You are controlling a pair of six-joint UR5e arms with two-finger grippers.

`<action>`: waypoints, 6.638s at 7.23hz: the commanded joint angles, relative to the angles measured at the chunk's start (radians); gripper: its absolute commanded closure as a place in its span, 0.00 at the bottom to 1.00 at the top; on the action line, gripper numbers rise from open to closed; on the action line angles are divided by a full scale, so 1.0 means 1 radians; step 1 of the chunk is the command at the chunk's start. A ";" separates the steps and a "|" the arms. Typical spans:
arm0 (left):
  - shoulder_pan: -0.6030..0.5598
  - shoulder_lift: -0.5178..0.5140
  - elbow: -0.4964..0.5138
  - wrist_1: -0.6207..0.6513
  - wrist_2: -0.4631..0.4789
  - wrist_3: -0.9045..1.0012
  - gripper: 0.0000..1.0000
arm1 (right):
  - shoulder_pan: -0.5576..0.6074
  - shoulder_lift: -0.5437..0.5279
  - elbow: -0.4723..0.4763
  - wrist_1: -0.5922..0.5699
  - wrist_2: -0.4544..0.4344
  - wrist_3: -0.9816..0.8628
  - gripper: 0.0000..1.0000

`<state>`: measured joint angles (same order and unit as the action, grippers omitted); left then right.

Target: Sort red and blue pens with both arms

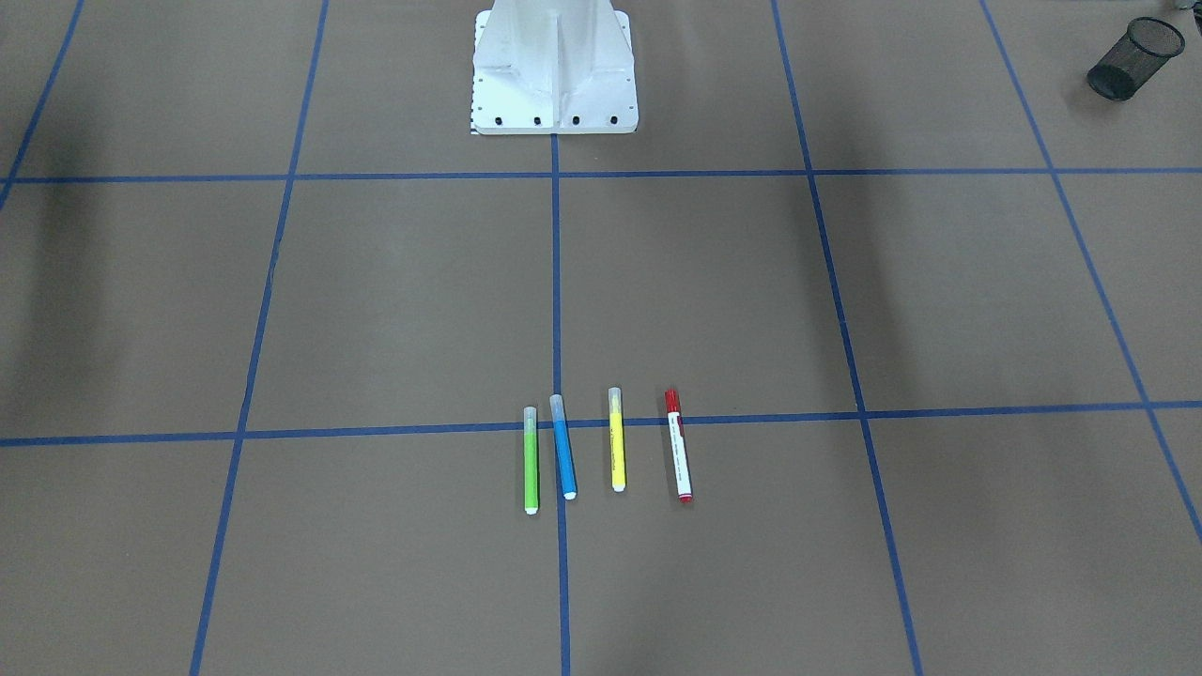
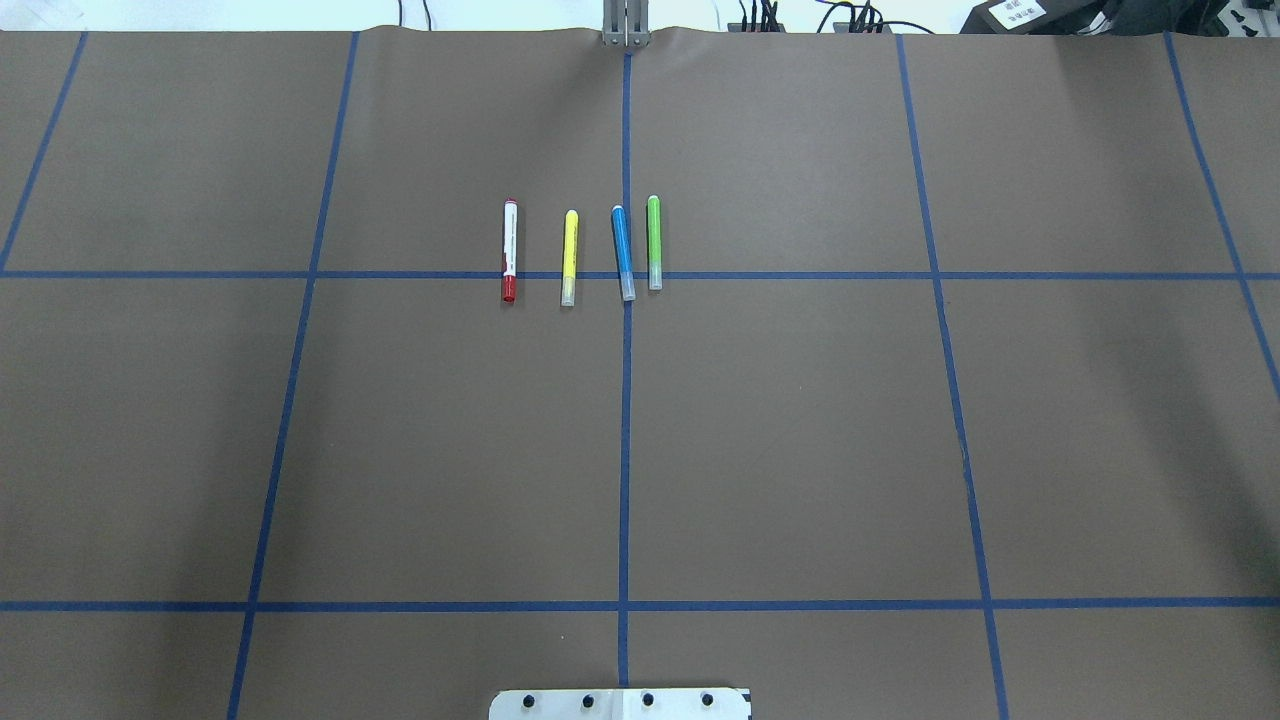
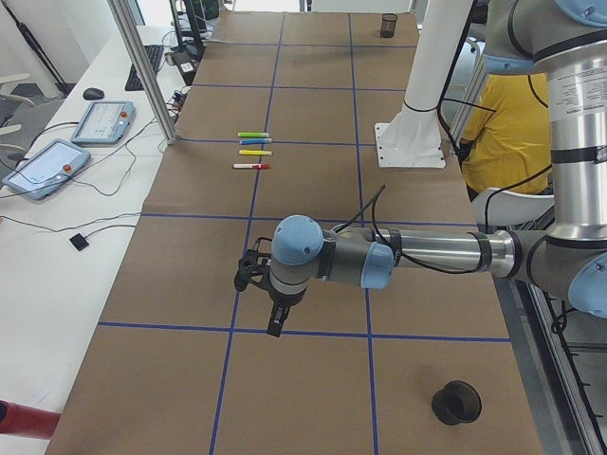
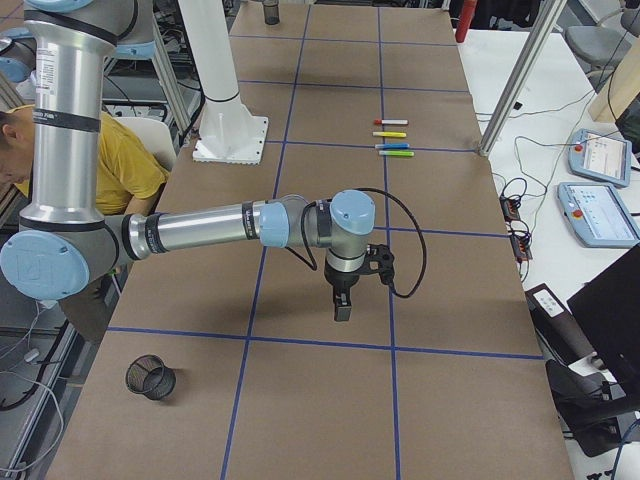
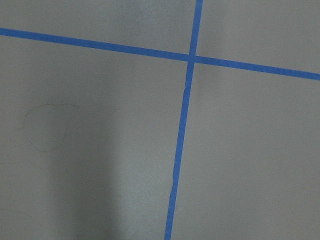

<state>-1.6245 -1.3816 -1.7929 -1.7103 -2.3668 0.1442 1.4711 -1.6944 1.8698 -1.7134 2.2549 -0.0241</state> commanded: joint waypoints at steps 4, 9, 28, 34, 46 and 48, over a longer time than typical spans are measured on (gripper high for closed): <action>0.000 -0.013 -0.007 -0.043 -0.002 0.002 0.00 | 0.000 0.012 0.017 0.002 0.002 0.006 0.00; 0.009 -0.062 0.018 -0.048 -0.138 -0.043 0.00 | -0.002 0.107 -0.006 0.046 0.015 0.006 0.00; 0.857 -1.003 0.467 0.112 0.215 -1.167 0.00 | -0.354 0.364 -0.061 0.229 0.009 0.553 0.01; 0.876 -1.222 0.860 0.124 0.206 -1.014 0.00 | -0.356 0.363 -0.063 0.229 0.006 0.552 0.01; 0.871 -1.215 0.860 0.146 0.126 -0.989 0.55 | -0.359 0.360 -0.063 0.229 -0.008 0.552 0.01; 0.870 -1.214 0.862 0.146 0.126 -0.989 0.58 | -0.362 0.360 -0.064 0.229 -0.011 0.552 0.01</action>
<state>-0.7541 -2.5964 -0.9319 -1.5646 -2.2411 -0.8454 1.1106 -1.3346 1.8060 -1.4849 2.2465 0.5277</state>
